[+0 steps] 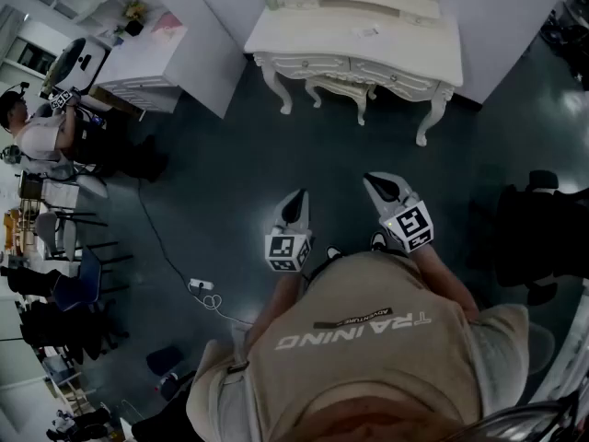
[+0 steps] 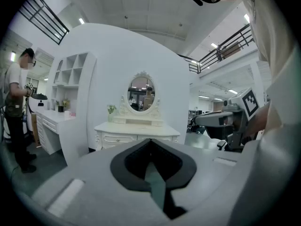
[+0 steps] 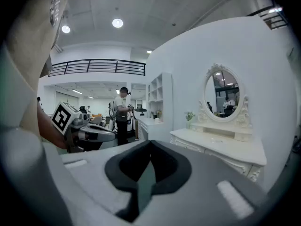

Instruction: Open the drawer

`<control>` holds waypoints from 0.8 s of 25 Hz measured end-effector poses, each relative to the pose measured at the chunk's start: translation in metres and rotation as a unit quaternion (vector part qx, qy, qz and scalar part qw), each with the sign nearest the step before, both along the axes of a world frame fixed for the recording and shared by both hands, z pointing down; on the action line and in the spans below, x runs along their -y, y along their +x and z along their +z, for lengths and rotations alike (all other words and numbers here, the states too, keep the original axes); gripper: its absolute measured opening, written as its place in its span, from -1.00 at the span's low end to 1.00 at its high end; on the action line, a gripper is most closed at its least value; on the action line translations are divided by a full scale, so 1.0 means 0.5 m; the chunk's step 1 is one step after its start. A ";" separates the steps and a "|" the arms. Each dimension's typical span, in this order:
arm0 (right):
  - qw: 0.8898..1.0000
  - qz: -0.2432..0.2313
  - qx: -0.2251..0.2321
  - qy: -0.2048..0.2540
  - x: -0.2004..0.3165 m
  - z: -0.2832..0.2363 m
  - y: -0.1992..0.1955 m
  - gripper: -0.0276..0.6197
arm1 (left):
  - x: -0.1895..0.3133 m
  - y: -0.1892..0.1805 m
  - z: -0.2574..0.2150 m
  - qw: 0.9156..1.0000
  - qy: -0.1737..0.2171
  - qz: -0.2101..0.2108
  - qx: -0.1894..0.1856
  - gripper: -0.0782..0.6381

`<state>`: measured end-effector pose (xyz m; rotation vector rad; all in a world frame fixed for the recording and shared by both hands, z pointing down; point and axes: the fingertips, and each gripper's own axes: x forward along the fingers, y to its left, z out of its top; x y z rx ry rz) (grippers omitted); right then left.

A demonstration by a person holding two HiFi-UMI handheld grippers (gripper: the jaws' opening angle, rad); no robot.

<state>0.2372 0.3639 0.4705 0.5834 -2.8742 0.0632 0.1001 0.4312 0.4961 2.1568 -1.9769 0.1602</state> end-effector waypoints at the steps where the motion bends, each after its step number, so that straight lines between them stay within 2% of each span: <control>1: 1.000 0.000 -0.002 -0.001 -0.001 -0.002 -0.008 -0.91 | 0.003 -0.007 0.000 1.000 0.002 0.003 0.000 -0.76; 10: 1.000 0.024 -0.004 -0.005 -0.017 0.002 -0.075 -0.91 | -0.001 -0.076 0.005 1.000 0.006 0.024 -0.008 -0.76; 14: 0.999 0.033 -0.009 -0.014 -0.021 0.030 -0.095 -0.91 | 0.006 -0.087 0.039 0.999 -0.002 0.038 -0.012 -0.76; 20: 0.999 0.012 -0.030 -0.043 -0.015 0.090 -0.130 -0.91 | 0.017 -0.111 0.070 0.999 -0.017 0.028 -0.026 -0.76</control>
